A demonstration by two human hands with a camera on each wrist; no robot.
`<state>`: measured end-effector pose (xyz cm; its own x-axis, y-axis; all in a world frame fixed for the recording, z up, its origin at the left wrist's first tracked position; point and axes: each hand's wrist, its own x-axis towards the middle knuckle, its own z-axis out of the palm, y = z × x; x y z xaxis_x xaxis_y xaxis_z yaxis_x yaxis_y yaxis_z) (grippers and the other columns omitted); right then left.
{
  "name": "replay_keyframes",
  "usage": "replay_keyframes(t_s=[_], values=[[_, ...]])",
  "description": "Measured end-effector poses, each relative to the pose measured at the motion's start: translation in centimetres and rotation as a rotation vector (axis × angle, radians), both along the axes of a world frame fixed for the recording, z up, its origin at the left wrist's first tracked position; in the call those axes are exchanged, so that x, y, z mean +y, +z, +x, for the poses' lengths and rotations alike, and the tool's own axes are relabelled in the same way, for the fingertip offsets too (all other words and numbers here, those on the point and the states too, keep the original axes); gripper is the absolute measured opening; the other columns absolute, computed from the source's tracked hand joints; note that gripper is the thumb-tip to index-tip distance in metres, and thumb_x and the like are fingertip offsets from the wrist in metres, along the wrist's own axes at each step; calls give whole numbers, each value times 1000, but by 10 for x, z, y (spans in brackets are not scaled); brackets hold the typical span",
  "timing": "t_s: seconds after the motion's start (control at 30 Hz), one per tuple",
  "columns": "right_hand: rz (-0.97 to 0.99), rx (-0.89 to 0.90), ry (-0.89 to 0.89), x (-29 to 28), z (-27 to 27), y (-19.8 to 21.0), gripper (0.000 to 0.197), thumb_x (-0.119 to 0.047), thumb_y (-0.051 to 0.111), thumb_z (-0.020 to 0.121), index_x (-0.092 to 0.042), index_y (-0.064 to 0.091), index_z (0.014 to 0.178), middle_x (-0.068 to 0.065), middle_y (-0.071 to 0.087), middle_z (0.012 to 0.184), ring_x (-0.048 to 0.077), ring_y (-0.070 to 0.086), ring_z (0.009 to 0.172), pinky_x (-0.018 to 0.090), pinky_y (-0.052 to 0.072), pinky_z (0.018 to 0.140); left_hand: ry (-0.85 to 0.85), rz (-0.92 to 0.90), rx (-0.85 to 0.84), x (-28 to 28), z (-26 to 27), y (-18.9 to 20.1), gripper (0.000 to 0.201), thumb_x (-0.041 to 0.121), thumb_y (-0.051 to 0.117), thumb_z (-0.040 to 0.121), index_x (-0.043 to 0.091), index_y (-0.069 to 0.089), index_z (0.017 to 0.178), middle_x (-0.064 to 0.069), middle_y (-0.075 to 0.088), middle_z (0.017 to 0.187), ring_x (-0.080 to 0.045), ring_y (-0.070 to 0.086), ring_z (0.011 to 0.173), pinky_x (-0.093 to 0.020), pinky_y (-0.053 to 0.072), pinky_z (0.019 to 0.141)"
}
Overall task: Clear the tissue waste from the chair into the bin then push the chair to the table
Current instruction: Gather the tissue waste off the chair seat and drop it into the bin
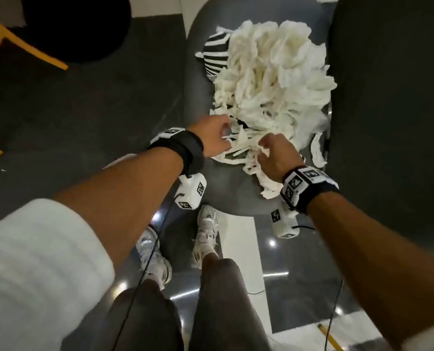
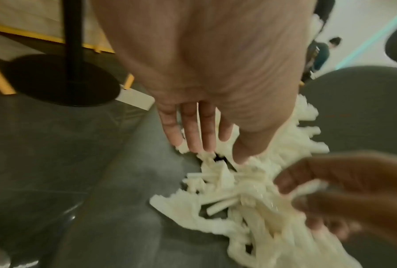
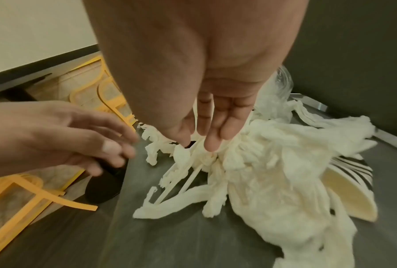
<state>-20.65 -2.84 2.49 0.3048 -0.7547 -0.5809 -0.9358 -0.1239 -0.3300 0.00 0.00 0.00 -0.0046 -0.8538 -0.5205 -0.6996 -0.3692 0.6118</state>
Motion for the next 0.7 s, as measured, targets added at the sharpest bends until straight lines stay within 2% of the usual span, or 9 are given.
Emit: replay_keyframes(t_s=[0.1, 0.13, 0.2, 0.3, 0.37, 0.5, 0.53, 0.63, 0.7], values=[[-11, 41, 61, -16, -6, -12, 35, -16, 57, 92, -16, 57, 127, 11, 52, 132, 33, 57, 116, 40, 48, 95, -293, -2, -92, -11, -37, -19, 81, 39, 79, 72, 22, 43, 142, -9, 44, 142, -30, 45, 130, -42, 44, 103], [-9, 62, 73, -19, -9, -14, 34, -15, 57, 92, -17, 57, 126, 10, 52, 131, 33, 57, 116, 40, 48, 95, -366, 6, -139, -8, -48, -23, 89, 40, 81, 69, 24, 38, 146, -10, 38, 145, -32, 41, 131, -47, 44, 103], [-9, 80, 99, -24, -14, -18, 33, -14, 55, 92, -17, 58, 125, 10, 53, 130, 33, 57, 116, 42, 49, 95, -432, -6, -211, -5, -59, -43, 92, 32, 82, 69, 25, 34, 147, -10, 30, 148, -34, 38, 130, -51, 46, 99], [-25, 77, 85, -31, -23, -24, 31, -16, 54, 92, -18, 60, 122, 10, 56, 127, 32, 58, 114, 43, 49, 96, -371, -62, -236, 2, -60, -66, 75, -1, 70, 73, 16, 41, 139, -9, 28, 148, -36, 48, 116, -51, 53, 88], [-29, 70, 72, -31, -27, -28, 30, -19, 54, 92, -17, 61, 121, 10, 57, 125, 31, 59, 112, 42, 50, 94, -318, -92, -178, 5, -54, -74, 65, -9, 63, 75, 10, 42, 134, -11, 31, 145, -37, 56, 103, -50, 54, 84], [-29, 61, 64, -23, -31, -32, 31, -22, 52, 92, -17, 60, 122, 10, 58, 123, 32, 59, 111, 43, 50, 95, -245, -28, -144, 10, -39, -79, 70, -2, 59, 85, 7, 28, 147, -17, 36, 141, -38, 57, 106, -49, 51, 91], [-26, 64, 60, -20, -32, -33, 31, -22, 52, 92, -18, 59, 122, 9, 58, 124, 31, 59, 111, 44, 51, 95, -242, 8, -164, 12, -35, -81, 66, 1, 58, 88, 7, 29, 147, -18, 38, 138, -39, 57, 108, -49, 51, 93], [-47, 54, 67, -12, -32, -29, 30, -24, 53, 92, -20, 60, 120, 6, 57, 124, 29, 58, 112, 47, 52, 94, -280, 6, -231, 17, -26, -81, 35, 8, 53, 95, 4, 47, 129, -18, 43, 124, -38, 54, 106, -50, 50, 91], [-97, 47, 102, -8, -34, -27, 29, -27, 57, 91, -20, 61, 119, 6, 56, 122, 30, 56, 113, 47, 53, 91, -301, -25, -267, 21, -20, -79, 21, 11, 52, 96, 3, 51, 115, -17, 43, 118, -37, 54, 100, -49, 51, 84]])
